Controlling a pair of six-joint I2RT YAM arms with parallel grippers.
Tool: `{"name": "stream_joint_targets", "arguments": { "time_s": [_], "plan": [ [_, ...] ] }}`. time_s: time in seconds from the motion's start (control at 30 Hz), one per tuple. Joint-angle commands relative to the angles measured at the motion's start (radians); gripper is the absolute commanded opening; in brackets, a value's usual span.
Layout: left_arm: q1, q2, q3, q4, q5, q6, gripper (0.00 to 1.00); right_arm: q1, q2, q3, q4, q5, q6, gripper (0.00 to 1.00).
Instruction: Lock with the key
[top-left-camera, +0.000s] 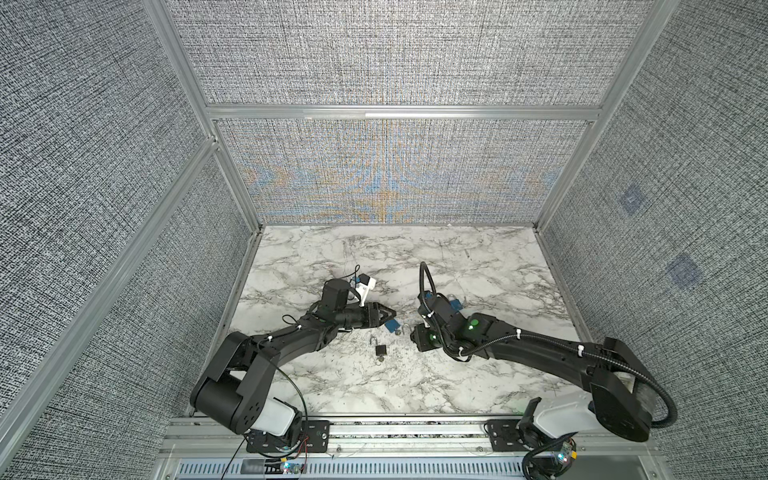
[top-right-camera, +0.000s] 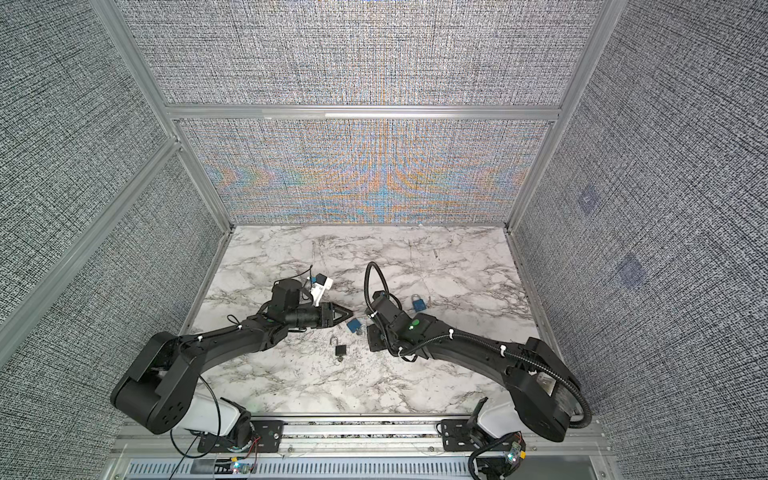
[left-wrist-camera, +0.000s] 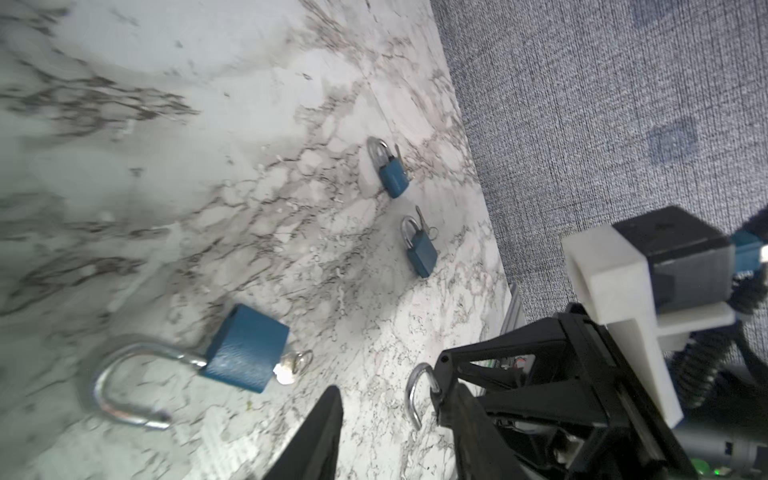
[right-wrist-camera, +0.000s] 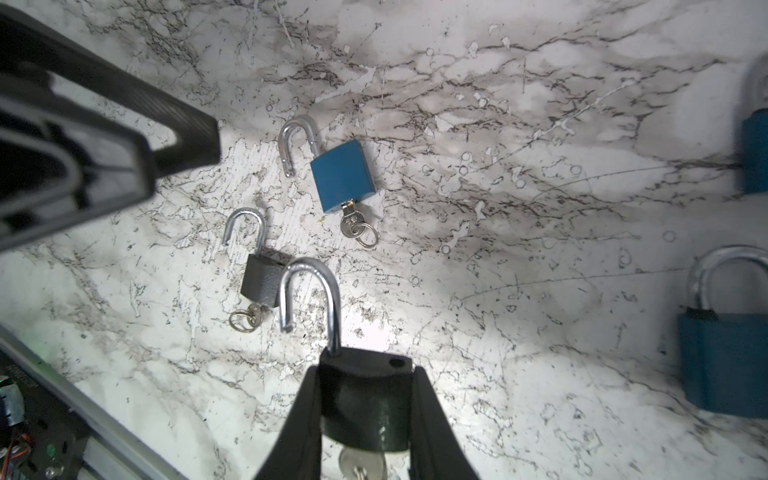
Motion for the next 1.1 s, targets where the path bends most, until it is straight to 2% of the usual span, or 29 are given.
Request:
{"name": "stream_joint_targets", "arguments": {
  "time_s": [0.0,0.33,0.57,0.87,1.07],
  "plan": [
    [-0.022,0.019,0.006,0.068,0.044,0.011,0.46,-0.001,-0.013,0.003,0.012,-0.001,0.021,0.18],
    [-0.044,0.087,-0.018,0.225,0.102,-0.06,0.46,-0.004,-0.031,0.004,0.022,-0.01,0.024,0.18],
    [-0.069,0.104,-0.035,0.293,0.118,-0.091,0.4,-0.005,-0.029,0.006,0.023,-0.009,0.022,0.18],
    [-0.073,0.112,-0.037,0.306,0.12,-0.09,0.33,-0.004,-0.025,0.012,0.025,-0.018,0.024,0.18],
    [-0.075,0.115,-0.043,0.304,0.112,-0.087,0.33,-0.004,-0.03,0.01,0.028,-0.018,0.027,0.18]
  ]
}}
